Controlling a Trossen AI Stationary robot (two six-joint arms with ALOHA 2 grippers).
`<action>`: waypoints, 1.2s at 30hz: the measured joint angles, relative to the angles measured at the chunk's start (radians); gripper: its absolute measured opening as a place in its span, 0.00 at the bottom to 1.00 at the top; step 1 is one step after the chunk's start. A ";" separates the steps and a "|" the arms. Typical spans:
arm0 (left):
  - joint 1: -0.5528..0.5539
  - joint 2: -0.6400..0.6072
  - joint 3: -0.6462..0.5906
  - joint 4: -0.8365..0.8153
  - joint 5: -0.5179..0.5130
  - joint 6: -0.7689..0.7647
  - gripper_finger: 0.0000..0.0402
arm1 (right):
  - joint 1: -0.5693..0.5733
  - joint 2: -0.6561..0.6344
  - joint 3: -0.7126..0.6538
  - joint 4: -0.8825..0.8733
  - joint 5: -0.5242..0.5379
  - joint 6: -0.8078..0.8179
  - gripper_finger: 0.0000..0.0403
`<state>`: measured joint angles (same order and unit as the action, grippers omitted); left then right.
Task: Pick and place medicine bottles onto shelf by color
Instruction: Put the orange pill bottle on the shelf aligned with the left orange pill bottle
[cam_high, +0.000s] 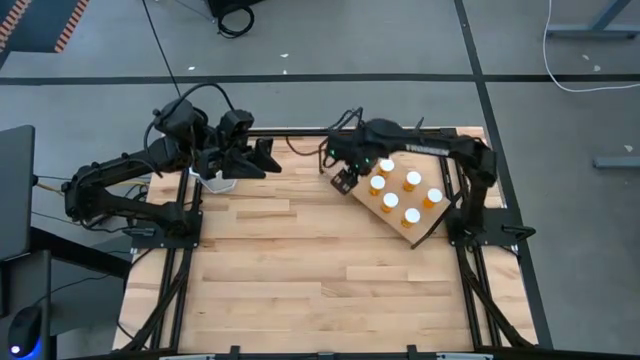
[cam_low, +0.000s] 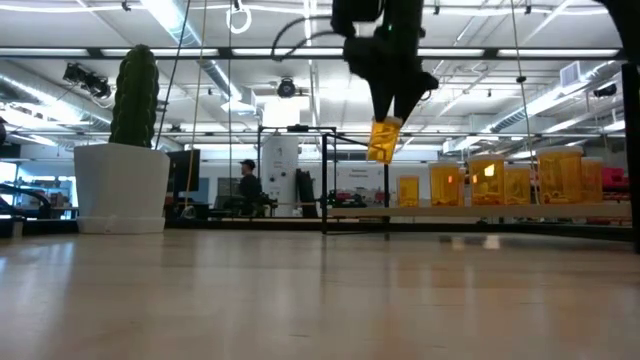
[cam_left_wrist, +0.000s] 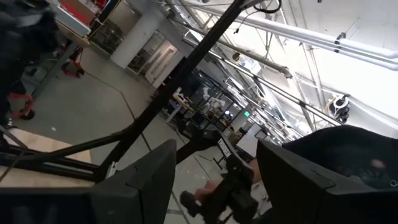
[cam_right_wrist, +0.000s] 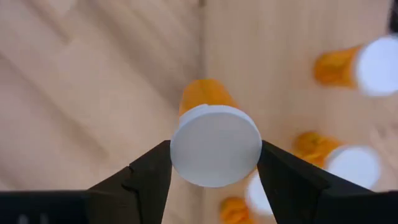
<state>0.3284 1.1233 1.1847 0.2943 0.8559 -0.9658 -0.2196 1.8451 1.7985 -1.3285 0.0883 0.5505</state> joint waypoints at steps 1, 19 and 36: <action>-0.005 0.000 0.000 0.000 -0.009 0.002 0.57 | -0.025 0.012 0.008 -0.003 0.000 -0.032 0.57; -0.007 0.000 0.000 0.000 -0.145 0.002 0.51 | -0.159 0.164 0.010 0.045 -0.035 -0.267 0.57; -0.007 0.003 0.000 -0.003 -0.202 0.020 0.48 | -0.225 0.171 0.010 0.050 -0.037 -0.308 0.57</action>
<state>0.3214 1.1259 1.1847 0.2915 0.6537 -0.9463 -0.4449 2.0163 1.8084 -1.2788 0.0509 0.2420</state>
